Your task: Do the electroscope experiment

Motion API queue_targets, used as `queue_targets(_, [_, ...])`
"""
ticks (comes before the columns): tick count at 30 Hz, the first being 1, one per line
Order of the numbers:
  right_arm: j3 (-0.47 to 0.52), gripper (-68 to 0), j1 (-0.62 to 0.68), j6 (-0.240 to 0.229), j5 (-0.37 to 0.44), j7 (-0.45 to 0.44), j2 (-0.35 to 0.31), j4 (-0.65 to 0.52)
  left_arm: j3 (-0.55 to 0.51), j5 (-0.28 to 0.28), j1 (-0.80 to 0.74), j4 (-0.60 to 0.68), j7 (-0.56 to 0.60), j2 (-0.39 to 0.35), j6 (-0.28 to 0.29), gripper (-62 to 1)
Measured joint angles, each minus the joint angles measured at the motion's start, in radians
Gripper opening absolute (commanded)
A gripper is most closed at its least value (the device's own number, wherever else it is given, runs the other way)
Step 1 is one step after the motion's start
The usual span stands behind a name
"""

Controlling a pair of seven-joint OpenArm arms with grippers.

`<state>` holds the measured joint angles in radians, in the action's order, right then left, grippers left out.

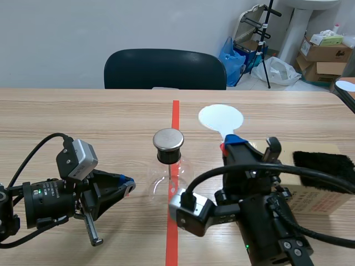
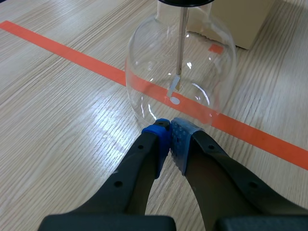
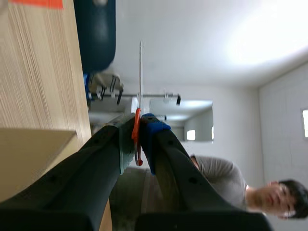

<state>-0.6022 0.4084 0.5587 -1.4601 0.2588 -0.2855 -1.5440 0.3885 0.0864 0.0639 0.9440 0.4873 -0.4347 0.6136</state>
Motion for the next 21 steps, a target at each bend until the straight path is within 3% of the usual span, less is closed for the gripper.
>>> queue_targets(2, [0.000,-66.5,0.000,-0.020,0.000,-0.055,0.000,0.000,0.000,0.000,0.000,0.000,0.000,0.000,0.000,-57.8])
queue_targets(8, [0.000,-66.5,0.000,-0.021,0.000,-0.188,0.000,0.000,0.000,0.000,0.000,0.000,0.000,0.000,0.000,-57.8])
queue_targets(21, [0.000,-66.5,0.000,-0.021,0.000,-0.318,0.000,0.000,0.000,0.000,0.000,0.000,0.000,0.000,0.000,-57.8])
